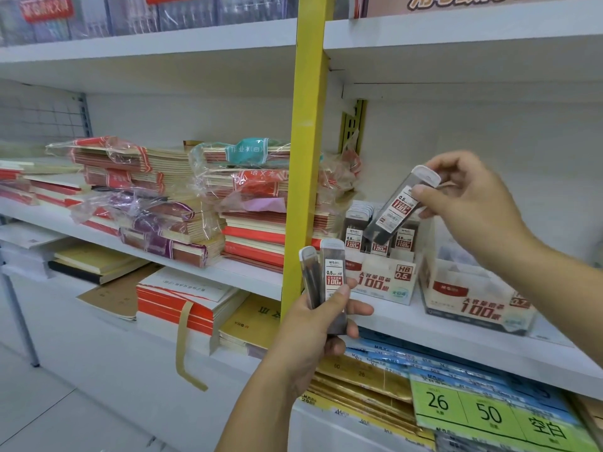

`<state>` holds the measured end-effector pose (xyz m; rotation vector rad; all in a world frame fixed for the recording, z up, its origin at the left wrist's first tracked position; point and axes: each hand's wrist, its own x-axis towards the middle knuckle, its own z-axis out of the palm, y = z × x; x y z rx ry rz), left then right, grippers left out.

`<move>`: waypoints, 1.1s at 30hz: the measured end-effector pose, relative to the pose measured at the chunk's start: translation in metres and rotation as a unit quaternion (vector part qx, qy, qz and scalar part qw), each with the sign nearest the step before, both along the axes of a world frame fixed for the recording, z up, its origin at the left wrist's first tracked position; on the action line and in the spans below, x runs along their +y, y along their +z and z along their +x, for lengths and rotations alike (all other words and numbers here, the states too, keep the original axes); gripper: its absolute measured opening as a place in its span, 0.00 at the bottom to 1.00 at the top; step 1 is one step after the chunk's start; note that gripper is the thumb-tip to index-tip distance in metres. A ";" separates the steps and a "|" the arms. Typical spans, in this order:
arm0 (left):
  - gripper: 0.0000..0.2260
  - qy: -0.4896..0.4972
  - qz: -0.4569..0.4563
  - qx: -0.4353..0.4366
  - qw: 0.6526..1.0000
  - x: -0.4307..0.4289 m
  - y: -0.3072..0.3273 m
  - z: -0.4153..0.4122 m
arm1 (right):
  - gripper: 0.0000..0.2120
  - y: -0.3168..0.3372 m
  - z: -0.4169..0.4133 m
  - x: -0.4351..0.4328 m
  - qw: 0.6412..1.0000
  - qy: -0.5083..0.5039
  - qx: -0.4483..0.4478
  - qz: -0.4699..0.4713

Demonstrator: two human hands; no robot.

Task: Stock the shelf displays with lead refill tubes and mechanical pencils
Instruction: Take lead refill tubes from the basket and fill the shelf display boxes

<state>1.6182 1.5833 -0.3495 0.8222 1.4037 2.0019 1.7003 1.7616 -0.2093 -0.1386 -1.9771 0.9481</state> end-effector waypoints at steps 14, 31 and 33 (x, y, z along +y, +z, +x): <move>0.20 0.009 0.002 -0.001 1.000 -0.004 0.001 -0.001 | 0.11 -0.018 -0.037 0.020 0.890 -0.209 -0.191 0.358; 0.09 0.097 -0.086 0.081 0.988 0.002 0.004 0.007 | 0.05 -0.015 0.002 -0.009 0.999 0.031 -0.026 0.020; 0.08 0.131 -0.086 0.087 0.984 0.003 0.002 0.004 | 0.05 -0.005 0.001 0.000 0.995 -0.013 -0.012 0.101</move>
